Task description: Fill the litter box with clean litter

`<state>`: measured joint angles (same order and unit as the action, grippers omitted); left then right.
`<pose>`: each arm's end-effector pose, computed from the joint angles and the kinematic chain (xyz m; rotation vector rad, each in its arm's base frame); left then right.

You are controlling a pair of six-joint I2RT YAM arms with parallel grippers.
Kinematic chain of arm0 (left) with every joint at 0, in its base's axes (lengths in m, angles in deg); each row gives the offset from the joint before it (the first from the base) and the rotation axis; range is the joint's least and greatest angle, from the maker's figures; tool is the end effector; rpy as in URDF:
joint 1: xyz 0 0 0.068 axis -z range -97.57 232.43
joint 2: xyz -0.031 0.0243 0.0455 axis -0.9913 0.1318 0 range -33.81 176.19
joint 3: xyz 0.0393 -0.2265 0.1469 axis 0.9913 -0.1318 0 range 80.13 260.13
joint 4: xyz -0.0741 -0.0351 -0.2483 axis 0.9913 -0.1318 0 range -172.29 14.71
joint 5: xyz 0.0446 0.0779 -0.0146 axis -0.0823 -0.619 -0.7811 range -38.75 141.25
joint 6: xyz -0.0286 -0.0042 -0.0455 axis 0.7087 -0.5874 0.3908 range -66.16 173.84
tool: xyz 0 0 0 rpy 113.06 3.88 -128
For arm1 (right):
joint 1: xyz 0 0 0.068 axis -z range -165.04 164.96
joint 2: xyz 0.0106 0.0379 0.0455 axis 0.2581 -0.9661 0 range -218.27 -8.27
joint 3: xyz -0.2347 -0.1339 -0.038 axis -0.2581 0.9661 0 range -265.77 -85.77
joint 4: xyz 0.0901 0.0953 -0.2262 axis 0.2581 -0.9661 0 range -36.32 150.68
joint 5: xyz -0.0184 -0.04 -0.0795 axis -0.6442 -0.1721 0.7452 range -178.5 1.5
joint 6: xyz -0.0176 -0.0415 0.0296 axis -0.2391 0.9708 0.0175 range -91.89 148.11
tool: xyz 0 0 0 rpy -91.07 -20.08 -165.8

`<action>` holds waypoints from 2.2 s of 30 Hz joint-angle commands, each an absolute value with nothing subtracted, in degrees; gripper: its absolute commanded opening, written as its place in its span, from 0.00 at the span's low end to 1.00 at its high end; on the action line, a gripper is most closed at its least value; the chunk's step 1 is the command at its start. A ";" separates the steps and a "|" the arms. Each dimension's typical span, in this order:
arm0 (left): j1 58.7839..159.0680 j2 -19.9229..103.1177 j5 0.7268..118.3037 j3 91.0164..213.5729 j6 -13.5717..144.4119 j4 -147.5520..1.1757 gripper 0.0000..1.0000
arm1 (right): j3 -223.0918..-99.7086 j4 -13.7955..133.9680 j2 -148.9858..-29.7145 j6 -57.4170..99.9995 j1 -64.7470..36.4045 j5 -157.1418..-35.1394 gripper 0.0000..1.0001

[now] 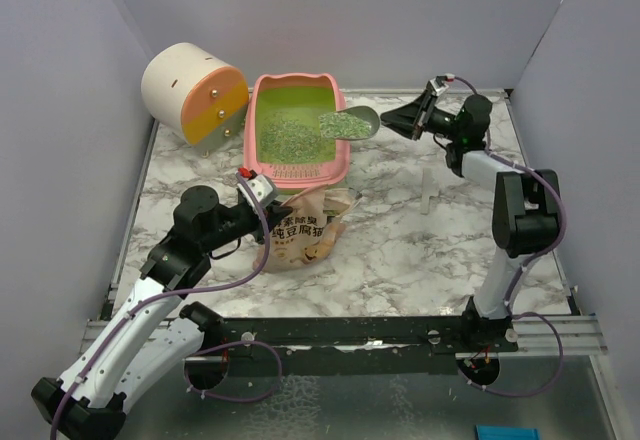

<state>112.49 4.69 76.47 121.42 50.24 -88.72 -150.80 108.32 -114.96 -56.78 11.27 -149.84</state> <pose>0.1306 -0.0930 0.3301 0.8242 1.5938 -0.7192 0.4065 0.0575 0.2579 0.2401 1.8919 1.9111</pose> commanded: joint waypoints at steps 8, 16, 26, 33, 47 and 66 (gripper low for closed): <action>112.32 4.43 80.03 122.63 51.60 -78.47 0.04 | -178.63 93.23 -129.75 -50.60 3.75 -141.29 0.01; 112.31 4.53 79.68 123.62 52.20 -79.29 0.05 | -205.22 70.67 -140.68 -33.24 -0.32 -134.73 0.01; 112.33 5.03 79.42 123.05 52.24 -79.57 0.05 | -218.32 49.31 -139.01 -9.99 -2.26 -119.53 0.01; 112.33 6.61 80.25 122.93 52.41 -78.91 0.05 | -216.68 45.30 -133.72 -0.84 -2.34 -112.42 0.01; 112.31 6.36 80.26 122.24 53.65 -78.28 0.05 | -217.76 40.98 -128.74 10.14 -3.62 -103.90 0.01; 112.34 6.18 80.52 121.44 54.66 -77.74 0.05 | -217.94 37.06 -125.44 34.91 -18.64 -83.05 0.01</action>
